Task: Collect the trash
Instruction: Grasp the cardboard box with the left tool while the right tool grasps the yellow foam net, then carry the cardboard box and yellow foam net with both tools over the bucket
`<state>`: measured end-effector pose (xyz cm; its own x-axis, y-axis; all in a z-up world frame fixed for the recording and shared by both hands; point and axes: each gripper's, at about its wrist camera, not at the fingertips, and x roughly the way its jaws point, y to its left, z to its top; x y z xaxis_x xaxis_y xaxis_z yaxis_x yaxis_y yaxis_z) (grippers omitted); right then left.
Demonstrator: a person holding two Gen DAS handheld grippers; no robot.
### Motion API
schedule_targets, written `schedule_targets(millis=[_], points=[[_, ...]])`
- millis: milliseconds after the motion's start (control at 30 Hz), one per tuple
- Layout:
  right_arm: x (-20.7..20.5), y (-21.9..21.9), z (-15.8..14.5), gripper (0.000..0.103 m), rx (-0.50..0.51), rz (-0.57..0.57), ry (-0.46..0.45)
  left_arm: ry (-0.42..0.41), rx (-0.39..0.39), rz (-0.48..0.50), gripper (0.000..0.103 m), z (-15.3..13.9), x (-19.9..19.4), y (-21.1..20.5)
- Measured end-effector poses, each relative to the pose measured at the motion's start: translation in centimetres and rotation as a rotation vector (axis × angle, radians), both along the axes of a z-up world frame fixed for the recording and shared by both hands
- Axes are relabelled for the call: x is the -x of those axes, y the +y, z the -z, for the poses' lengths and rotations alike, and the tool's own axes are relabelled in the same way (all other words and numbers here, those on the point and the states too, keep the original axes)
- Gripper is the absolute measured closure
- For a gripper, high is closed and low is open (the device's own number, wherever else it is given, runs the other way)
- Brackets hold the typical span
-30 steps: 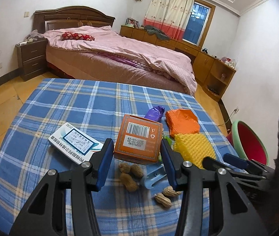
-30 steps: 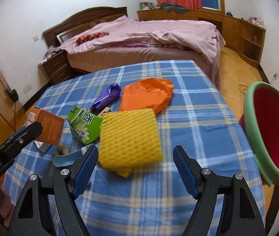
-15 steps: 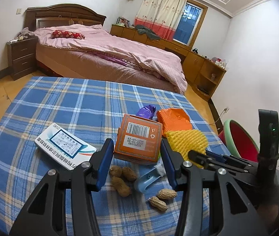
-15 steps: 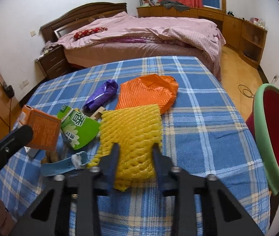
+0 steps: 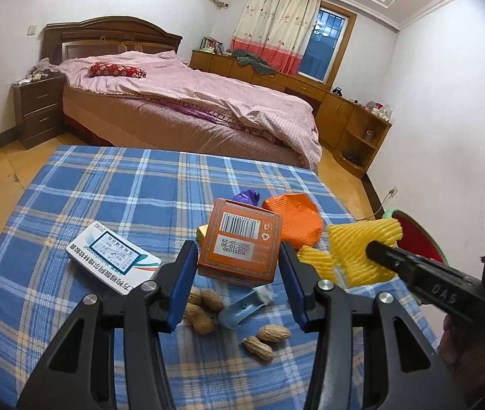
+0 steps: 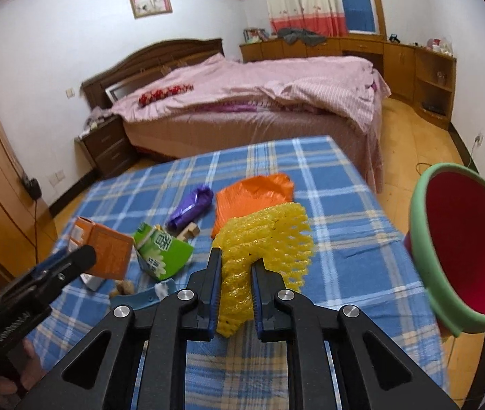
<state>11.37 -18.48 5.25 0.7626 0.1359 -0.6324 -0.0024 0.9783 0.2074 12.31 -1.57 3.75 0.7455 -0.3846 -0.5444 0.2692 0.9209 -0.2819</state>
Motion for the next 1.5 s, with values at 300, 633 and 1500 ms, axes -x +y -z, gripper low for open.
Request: schedule_targets(millis=[300, 633, 1500], points=[[2.6, -2.1, -2.4, 0.087, 0.002, 0.05, -0.055, -0.035, -0.014, 0.042, 0.054, -2.2, 1.5, -1.9], [4.6, -5.6, -4.0, 0.087, 0.05, 0.136, -0.084, -0.04, -0.025, 0.126, 0.054, -4.0, 1.2, -5.7], [6.3, -19.2, -0.2, 0.087, 0.1, 0.384, 0.018, 0.023, -0.117, 0.393, 0.054, -3.4, -1.0, -22.7]])
